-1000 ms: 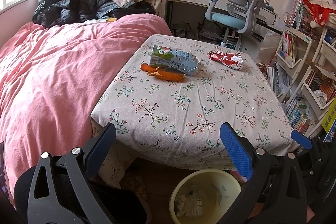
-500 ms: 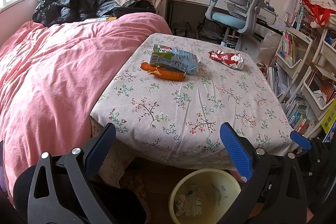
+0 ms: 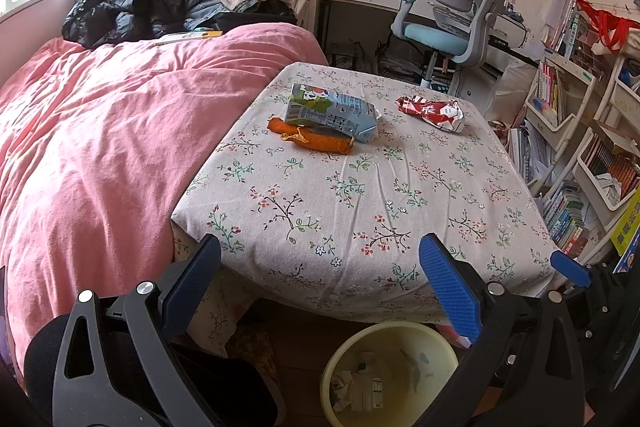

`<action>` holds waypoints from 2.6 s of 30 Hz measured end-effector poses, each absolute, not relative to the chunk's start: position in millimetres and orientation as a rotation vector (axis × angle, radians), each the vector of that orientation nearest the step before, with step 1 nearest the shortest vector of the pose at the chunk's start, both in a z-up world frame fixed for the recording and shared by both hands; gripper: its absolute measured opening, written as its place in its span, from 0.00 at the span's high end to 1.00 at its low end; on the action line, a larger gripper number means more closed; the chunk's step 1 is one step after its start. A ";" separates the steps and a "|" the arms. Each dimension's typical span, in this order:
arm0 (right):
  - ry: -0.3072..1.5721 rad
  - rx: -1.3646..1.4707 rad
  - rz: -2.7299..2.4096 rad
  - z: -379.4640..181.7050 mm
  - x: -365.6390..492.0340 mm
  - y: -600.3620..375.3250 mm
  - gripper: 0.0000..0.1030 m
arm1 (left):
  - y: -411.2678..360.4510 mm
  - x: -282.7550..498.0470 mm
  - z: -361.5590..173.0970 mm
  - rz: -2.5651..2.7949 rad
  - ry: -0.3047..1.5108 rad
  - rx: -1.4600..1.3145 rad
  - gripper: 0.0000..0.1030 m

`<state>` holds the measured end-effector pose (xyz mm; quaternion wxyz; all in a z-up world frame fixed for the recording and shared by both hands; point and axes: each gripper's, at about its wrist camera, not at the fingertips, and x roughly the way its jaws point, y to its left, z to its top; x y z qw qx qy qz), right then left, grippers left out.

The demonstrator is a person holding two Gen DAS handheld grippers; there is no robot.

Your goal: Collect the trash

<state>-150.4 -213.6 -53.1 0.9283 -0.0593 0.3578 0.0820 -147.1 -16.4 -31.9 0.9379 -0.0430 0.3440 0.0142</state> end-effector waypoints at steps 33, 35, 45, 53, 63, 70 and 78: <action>0.734 -0.125 0.168 -53.1 -150.9 -211.7 0.07 | -15.8 -147.4 -34.3 0.029 0.706 -0.103 0.07; 0.733 -0.125 0.168 -53.0 -150.7 -211.4 0.07 | -16.1 -148.5 -35.3 0.031 0.706 -0.108 0.07; 0.733 -0.123 0.169 -52.9 -150.7 -211.1 0.07 | -23.7 -155.2 -36.7 0.039 0.708 -0.129 0.07; 0.689 -0.122 0.244 -34.4 -135.1 -195.4 0.07 | 8.3 -160.4 -22.9 0.089 0.665 -0.264 0.07; 0.716 -0.107 0.439 -39.0 -69.7 -149.8 0.07 | 52.7 -163.8 -17.7 0.223 0.597 -0.490 0.07; 0.729 -0.218 0.579 -45.4 -27.0 -103.4 0.20 | 61.7 -154.7 -13.5 0.244 0.590 -0.483 0.07; 0.836 -0.361 0.698 -76.3 42.7 -54.4 0.32 | 61.7 -143.8 -6.8 0.213 0.594 -0.445 0.07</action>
